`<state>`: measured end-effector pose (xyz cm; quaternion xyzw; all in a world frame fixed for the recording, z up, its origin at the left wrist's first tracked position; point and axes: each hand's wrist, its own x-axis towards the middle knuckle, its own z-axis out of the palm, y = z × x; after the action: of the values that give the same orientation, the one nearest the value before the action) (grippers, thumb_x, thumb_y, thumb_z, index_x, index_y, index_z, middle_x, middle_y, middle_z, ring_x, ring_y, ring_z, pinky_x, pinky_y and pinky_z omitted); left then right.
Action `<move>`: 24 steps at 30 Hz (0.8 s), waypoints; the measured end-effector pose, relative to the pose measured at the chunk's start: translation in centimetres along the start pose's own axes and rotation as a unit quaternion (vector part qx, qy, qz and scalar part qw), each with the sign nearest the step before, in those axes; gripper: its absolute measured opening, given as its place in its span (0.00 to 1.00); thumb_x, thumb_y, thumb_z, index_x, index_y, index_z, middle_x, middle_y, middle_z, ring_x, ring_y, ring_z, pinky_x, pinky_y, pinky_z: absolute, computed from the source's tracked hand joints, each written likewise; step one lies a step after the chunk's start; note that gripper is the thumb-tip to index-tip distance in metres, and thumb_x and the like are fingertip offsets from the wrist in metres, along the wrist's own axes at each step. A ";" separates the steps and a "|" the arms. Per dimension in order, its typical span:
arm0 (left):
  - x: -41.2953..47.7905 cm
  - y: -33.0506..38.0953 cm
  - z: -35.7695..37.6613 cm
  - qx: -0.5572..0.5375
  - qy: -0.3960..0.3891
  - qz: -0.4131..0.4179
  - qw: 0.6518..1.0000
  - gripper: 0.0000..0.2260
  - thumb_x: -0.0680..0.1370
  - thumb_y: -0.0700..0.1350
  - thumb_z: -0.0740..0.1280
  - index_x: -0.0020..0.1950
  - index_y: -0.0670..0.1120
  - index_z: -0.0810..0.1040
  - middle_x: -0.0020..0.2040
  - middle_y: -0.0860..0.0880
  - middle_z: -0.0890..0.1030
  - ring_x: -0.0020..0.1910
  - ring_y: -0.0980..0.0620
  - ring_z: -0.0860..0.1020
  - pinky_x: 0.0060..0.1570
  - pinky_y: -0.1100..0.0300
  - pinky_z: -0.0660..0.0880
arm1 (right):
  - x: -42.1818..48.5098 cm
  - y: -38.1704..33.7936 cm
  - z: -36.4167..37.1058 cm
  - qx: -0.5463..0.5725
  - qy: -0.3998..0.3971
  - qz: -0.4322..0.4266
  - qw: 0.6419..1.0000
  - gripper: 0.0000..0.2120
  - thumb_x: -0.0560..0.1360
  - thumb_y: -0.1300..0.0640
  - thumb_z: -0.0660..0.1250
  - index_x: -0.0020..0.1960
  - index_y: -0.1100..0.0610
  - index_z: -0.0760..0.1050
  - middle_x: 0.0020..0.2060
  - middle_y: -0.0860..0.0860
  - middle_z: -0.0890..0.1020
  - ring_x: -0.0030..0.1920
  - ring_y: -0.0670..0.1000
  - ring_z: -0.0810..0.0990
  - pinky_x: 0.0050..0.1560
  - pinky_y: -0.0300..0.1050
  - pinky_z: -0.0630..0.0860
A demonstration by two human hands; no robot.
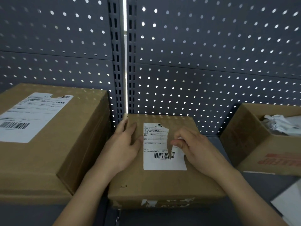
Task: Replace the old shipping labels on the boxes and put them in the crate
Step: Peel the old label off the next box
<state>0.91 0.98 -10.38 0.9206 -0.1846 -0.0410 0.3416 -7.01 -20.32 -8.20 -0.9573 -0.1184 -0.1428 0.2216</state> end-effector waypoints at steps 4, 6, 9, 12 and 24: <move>-0.4 0.2 0.9 0.025 0.011 0.012 1.000 0.27 0.81 0.58 0.56 0.78 0.52 0.57 0.79 0.60 0.41 0.77 0.50 0.55 0.71 0.53 0.60 | -0.4 -0.3 -0.2 0.010 -0.008 0.007 1.000 0.09 0.78 0.44 0.55 0.40 0.40 0.59 0.37 0.34 0.70 0.45 0.32 0.72 0.39 0.30 0.68; -0.6 0.2 1.2 0.033 0.016 0.014 0.999 0.27 0.81 0.58 0.55 0.78 0.52 0.56 0.79 0.59 0.40 0.77 0.50 0.55 0.70 0.52 0.60 | -0.6 -0.3 -0.3 0.026 -0.006 0.009 1.000 0.10 0.78 0.46 0.56 0.40 0.40 0.59 0.37 0.34 0.70 0.45 0.30 0.71 0.40 0.28 0.67; -0.6 0.3 1.4 0.044 0.025 0.008 0.999 0.26 0.82 0.58 0.54 0.78 0.52 0.56 0.79 0.58 0.41 0.76 0.49 0.56 0.70 0.52 0.62 | -1.0 -0.2 -0.4 0.055 0.006 0.016 0.998 0.10 0.79 0.49 0.56 0.40 0.41 0.61 0.36 0.36 0.70 0.45 0.30 0.71 0.41 0.27 0.66; -0.6 0.2 1.4 0.034 0.029 0.008 0.999 0.26 0.81 0.58 0.54 0.78 0.52 0.57 0.79 0.60 0.41 0.76 0.50 0.56 0.69 0.53 0.62 | -1.0 0.0 -0.4 0.072 0.015 0.021 0.997 0.07 0.77 0.43 0.52 0.41 0.42 0.61 0.36 0.36 0.71 0.44 0.34 0.71 0.40 0.29 0.66; -0.7 0.2 1.4 0.037 0.036 0.011 0.999 0.26 0.81 0.58 0.55 0.78 0.53 0.57 0.79 0.60 0.44 0.76 0.50 0.57 0.69 0.53 0.63 | -1.5 0.9 0.0 0.095 0.101 -0.015 0.990 0.05 0.78 0.51 0.54 0.43 0.44 0.62 0.40 0.33 0.71 0.41 0.35 0.70 0.40 0.27 0.64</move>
<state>-0.09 0.24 -11.41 0.9313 -0.1840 0.0029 0.3143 -8.15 -21.34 -9.04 -0.9108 -0.1231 -0.2302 0.3199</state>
